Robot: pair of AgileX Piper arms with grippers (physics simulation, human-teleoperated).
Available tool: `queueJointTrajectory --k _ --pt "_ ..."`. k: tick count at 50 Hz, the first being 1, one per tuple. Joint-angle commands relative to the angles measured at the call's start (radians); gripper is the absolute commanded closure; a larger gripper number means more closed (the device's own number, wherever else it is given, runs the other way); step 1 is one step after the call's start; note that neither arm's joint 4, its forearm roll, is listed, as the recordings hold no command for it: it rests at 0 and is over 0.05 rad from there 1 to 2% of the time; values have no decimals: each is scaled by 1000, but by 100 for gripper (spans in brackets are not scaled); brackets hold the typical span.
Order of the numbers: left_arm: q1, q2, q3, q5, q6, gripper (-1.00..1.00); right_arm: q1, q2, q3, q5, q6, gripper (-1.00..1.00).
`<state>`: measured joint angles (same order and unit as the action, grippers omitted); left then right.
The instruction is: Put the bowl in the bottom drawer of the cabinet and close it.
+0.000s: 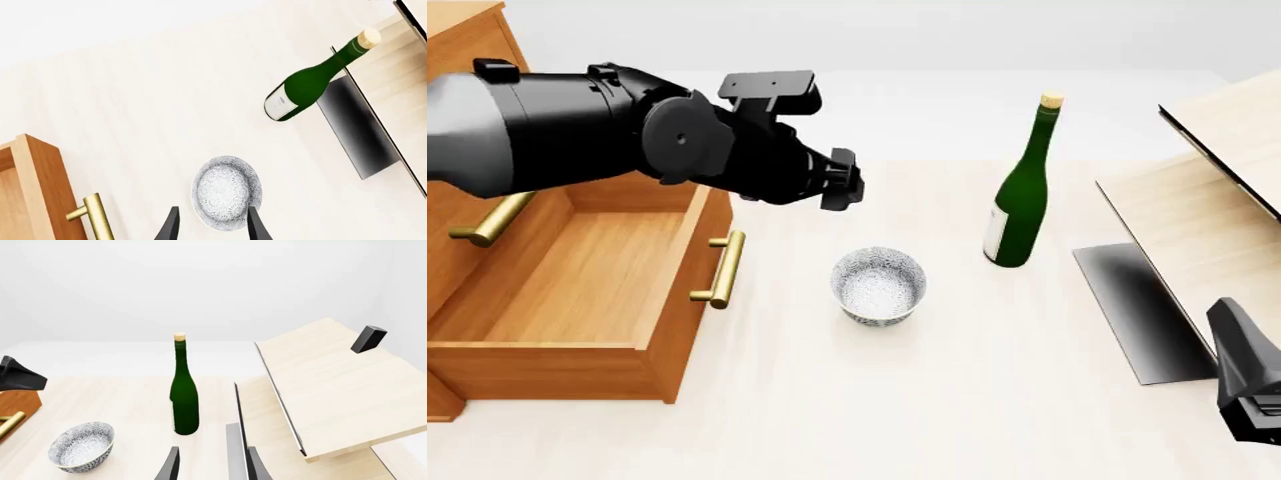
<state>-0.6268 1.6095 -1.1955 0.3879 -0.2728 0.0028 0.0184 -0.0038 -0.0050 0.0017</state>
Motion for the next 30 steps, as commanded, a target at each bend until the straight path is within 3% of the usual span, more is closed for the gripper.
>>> queueJointTrajectory --k 1,30 --pt "24 47 -4 2 -24 -100 0 0 0 0 0 -100" --pt "1 169 -36 -4 -79 -100 0 0 0 0 0 -100"
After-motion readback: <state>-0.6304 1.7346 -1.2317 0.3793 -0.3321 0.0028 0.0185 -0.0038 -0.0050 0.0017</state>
